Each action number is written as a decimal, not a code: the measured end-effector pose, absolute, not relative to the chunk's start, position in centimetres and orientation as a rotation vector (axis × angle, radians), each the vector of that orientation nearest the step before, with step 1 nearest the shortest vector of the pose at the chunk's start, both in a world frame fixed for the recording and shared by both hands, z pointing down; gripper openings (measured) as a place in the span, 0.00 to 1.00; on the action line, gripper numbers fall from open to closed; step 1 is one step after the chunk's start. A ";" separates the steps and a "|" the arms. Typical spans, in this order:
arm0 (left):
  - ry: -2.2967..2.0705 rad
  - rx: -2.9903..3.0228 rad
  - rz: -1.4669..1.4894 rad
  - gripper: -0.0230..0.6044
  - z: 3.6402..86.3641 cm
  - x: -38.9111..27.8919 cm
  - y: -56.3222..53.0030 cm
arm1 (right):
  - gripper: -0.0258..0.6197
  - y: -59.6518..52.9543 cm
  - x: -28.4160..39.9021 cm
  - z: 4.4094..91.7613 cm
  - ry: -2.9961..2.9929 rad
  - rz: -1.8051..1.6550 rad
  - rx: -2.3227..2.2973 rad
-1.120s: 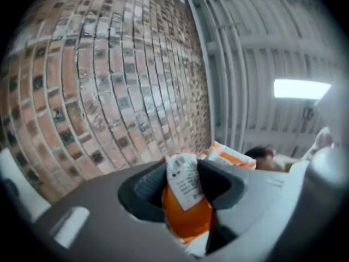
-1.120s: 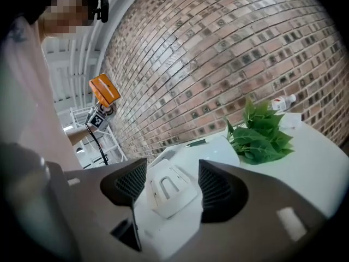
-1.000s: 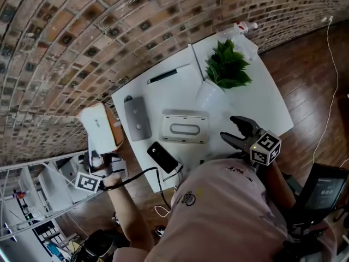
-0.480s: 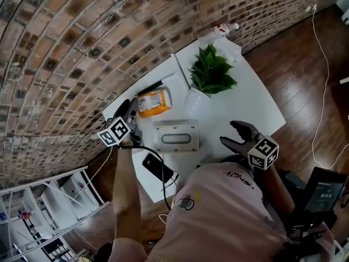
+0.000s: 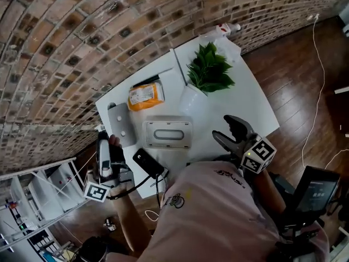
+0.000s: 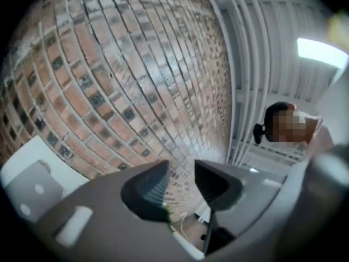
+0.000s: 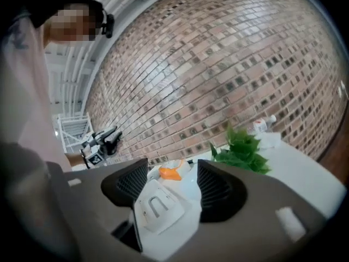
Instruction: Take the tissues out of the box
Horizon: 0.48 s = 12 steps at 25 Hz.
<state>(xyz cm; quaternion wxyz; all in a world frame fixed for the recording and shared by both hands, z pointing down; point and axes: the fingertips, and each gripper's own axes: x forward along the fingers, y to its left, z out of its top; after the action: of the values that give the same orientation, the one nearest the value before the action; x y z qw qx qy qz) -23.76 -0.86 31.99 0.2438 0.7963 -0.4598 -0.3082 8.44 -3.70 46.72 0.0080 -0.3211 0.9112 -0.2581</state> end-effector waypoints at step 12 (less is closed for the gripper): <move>-1.275 2.197 -0.938 0.27 29.6 -18.1 7.4 | 0.38 -3.4 5.0 42.5 2.935 -0.548 -0.948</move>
<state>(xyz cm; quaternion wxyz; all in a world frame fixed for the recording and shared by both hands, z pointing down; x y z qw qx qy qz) -18.07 7.42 29.59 0.2150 0.7923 -0.4600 -0.3383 5.05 -3.44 42.54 0.0043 -0.3027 0.9369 -0.1749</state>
